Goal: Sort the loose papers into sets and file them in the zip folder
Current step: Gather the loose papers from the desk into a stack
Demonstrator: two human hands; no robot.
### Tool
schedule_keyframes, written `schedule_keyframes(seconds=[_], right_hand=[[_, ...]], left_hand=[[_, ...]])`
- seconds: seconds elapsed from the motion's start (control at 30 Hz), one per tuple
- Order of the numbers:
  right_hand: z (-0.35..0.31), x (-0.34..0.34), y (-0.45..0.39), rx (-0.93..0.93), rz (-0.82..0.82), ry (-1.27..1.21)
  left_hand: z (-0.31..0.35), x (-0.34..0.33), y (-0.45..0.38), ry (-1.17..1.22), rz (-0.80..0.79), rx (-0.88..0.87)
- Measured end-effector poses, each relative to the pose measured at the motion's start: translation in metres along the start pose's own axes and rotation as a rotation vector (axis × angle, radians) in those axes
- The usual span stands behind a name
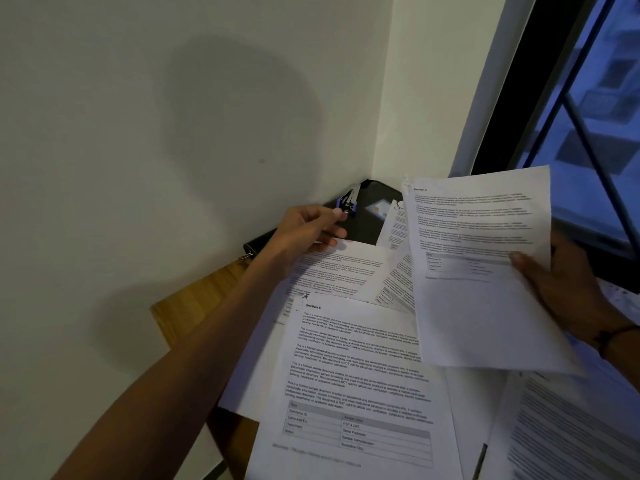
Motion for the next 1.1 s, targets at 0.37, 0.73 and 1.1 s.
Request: schedule_keyframes(seconds=[0.37, 0.73, 1.1], right_hand=[[0.013, 0.042, 0.013, -0.045, 0.078, 0.078], [0.022, 0.07, 0.017, -0.059, 0.097, 0.126], [0.027, 0.086, 0.012, -0.064, 0.131, 0.14]], left_hand=[[0.008, -0.032, -0.019, -0.128, -0.072, -0.077], [0.014, -0.064, -0.041, -0.144, -0.109, -0.103], [0.013, -0.073, -0.063, -0.21, -0.01, -0.078]])
Point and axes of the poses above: each hand's wrist, its own y-axis away from the middle knuckle, its own x-axis out of the back of the hand, z = x × y, the point moved 2 cm from there along -y, towards the middle knuckle, and after that the axes turned 5 degrees about -y, right-handed, at the moved point
